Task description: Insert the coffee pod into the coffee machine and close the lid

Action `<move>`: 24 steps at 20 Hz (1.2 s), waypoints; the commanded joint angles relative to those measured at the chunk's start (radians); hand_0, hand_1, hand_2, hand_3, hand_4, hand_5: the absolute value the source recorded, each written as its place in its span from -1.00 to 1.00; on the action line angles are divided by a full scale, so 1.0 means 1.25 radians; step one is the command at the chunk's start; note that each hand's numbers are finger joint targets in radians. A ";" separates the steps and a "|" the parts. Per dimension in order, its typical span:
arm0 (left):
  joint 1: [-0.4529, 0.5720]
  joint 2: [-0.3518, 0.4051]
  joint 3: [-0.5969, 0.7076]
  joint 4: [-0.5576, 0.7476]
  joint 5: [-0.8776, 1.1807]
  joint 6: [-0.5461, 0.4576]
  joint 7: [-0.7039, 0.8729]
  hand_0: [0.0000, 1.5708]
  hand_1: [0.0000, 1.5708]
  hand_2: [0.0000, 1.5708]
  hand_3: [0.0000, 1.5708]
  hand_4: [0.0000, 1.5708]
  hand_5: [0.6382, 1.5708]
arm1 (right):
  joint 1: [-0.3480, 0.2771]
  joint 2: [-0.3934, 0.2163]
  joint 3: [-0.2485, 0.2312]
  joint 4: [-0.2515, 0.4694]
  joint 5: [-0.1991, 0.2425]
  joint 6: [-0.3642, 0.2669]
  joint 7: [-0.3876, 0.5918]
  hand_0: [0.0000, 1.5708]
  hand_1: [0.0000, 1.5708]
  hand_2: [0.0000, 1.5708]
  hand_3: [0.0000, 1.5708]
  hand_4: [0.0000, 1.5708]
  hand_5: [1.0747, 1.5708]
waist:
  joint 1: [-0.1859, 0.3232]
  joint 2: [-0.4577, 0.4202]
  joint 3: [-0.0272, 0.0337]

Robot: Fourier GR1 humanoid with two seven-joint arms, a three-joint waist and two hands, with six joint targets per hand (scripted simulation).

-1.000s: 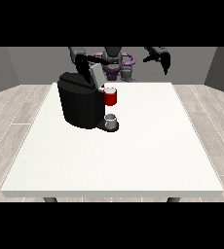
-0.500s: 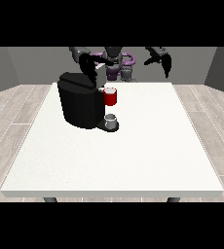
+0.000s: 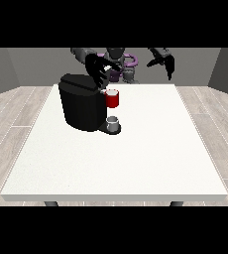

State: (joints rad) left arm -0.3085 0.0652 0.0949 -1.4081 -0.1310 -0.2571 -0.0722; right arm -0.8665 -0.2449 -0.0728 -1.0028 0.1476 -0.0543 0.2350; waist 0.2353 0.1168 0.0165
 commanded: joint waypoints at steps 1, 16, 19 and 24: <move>-0.020 0.003 -0.009 -0.006 0.012 -0.023 0.002 -1.00 -1.00 -1.00 -1.00 -0.57 1.00 | -0.087 0.029 0.028 -0.026 0.004 0.014 -0.055 -1.00 -1.00 -1.00 -1.00 -0.62 1.00 | 0.082 0.024 -0.0132; -0.089 -0.027 -0.068 -0.003 -0.015 -0.028 -0.029 -1.00 -1.00 -1.00 -1.00 -0.47 1.00 | -0.147 -0.045 -0.001 -0.137 0.047 0.020 0.095 -1.00 -1.00 -1.00 -1.00 -1.00 1.00 | 0.215 0.092 -0.0128; -0.116 -0.014 -0.059 0.005 0.000 -0.049 -0.039 -1.00 -1.00 -1.00 -1.00 -0.49 1.00 | -0.154 -0.057 -0.014 -0.137 0.047 0.033 0.071 -1.00 -1.00 -1.00 -1.00 -1.00 1.00 | 0.240 0.138 -0.0126; -0.138 -0.017 -0.066 0.000 0.002 -0.055 -0.038 -1.00 -1.00 -1.00 -1.00 -0.47 1.00 | -0.152 -0.077 -0.051 -0.153 0.040 0.023 0.072 -1.00 -1.00 -1.00 -1.00 -1.00 1.00 | 0.281 0.159 -0.0115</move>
State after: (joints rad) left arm -0.4629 0.0425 0.0184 -1.4060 -0.1330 -0.3138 -0.1155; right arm -0.9817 -0.4252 -0.1832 -1.1378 0.2335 -0.0393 0.4413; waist 0.4982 0.2965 0.0435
